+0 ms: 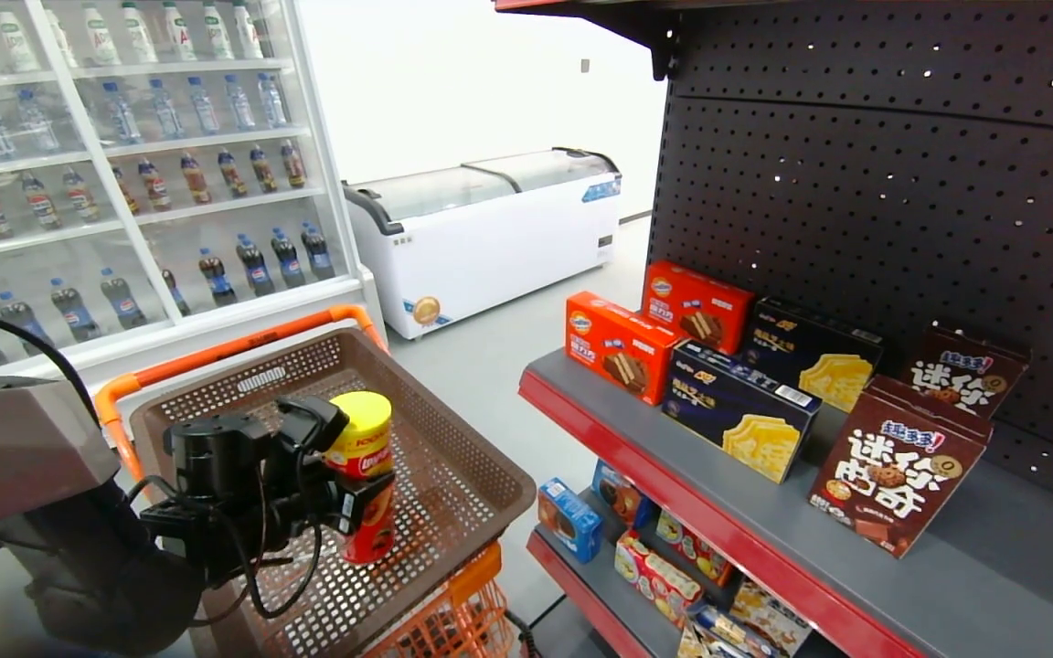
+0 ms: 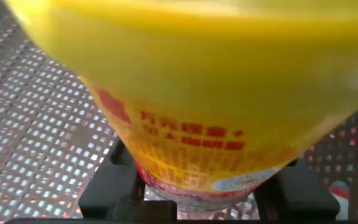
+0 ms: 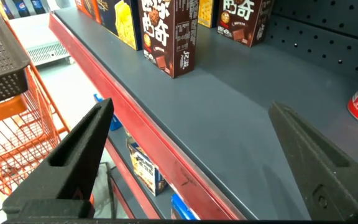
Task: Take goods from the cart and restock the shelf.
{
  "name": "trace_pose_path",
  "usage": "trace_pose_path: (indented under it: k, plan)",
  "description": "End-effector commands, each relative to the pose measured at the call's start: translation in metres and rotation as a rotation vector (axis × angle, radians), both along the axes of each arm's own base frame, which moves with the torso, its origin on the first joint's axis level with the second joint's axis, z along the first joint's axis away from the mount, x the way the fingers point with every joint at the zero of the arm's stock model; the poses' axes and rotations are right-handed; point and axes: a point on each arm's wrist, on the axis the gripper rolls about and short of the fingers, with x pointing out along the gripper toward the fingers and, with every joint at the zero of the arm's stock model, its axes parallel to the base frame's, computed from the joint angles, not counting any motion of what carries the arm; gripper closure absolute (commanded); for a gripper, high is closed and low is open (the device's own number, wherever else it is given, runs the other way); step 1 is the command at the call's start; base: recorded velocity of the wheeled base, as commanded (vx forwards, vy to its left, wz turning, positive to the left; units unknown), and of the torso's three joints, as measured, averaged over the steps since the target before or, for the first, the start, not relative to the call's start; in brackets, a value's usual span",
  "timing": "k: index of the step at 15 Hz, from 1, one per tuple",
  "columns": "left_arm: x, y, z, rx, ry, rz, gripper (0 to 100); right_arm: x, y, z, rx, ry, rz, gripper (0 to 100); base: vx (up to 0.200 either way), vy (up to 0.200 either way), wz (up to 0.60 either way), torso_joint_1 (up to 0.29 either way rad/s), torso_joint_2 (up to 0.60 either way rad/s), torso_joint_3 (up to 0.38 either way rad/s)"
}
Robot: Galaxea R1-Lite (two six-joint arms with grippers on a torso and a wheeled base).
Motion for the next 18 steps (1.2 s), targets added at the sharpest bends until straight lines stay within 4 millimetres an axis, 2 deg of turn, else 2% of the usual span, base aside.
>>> trace_pose_path:
  k: [1, 2, 4, 5, 6, 7, 9, 10, 11, 14, 18]
  plan:
    - [-0.008, -0.006, 0.039, -0.019, -0.121, 0.000, 100, 0.000, 0.000, 0.000, -0.001, 0.001, 0.000, 0, 0.000, 0.000, 0.00, 0.000, 0.00, 0.000]
    - [-0.016, -0.006, 0.063, -0.038, -0.186, 0.008, 100, 0.000, 0.000, 0.000, -0.001, 0.001, 0.000, 0, 0.000, 0.000, 0.00, 0.000, 0.00, 0.000]
    - [-0.030, -0.006, 0.087, -0.030, -0.215, 0.040, 100, 0.000, 0.000, 0.000, -0.001, 0.001, 0.002, 0, 0.000, 0.000, 0.00, 0.000, 0.00, 0.000]
    - [-0.050, -0.005, 0.109, -0.036, -0.238, 0.062, 100, 0.000, 0.000, 0.000, 0.000, 0.001, 0.002, 0, 0.000, 0.000, 0.00, 0.000, 0.00, 0.000]
    - [-0.057, -0.004, 0.116, -0.041, -0.241, 0.069, 100, 0.000, 0.000, 0.000, -0.001, 0.001, 0.000, 0, 0.000, 0.000, 0.00, 0.000, 0.00, 0.000]
    - [-0.085, 0.001, 0.130, -0.044, -0.221, 0.081, 100, 0.000, 0.000, 0.000, -0.001, 0.001, 0.000, 0, 0.000, 0.000, 0.00, 0.000, 0.00, 0.000]
    - [-0.125, 0.010, 0.137, -0.033, -0.186, 0.113, 100, 0.000, 0.000, 0.000, -0.001, 0.001, 0.000, 0, 0.000, 0.000, 0.00, 0.000, 0.00, 0.000]
    - [-0.135, 0.012, 0.140, -0.034, -0.188, 0.121, 100, 0.000, 0.000, 0.000, 0.000, 0.001, 0.000, 0, 0.000, 0.000, 0.00, 0.000, 0.00, 0.000]
    - [-0.158, 0.015, 0.141, -0.046, -0.163, 0.124, 100, 0.000, 0.000, 0.000, 0.000, 0.001, 0.000, 0, 0.000, 0.000, 0.00, 0.000, 0.00, 0.000]
    - [-0.214, 0.022, 0.136, -0.083, -0.158, 0.137, 100, 0.000, 0.000, 0.000, -0.001, 0.001, 0.000, 0, 0.000, 0.000, 0.00, 0.000, 0.00, 0.000]
    - [-0.240, 0.026, 0.126, -0.127, -0.197, 0.152, 100, 0.000, 0.000, 0.000, 0.000, 0.001, 0.000, 0, 0.000, 0.000, 0.00, 0.000, 0.00, 0.000]
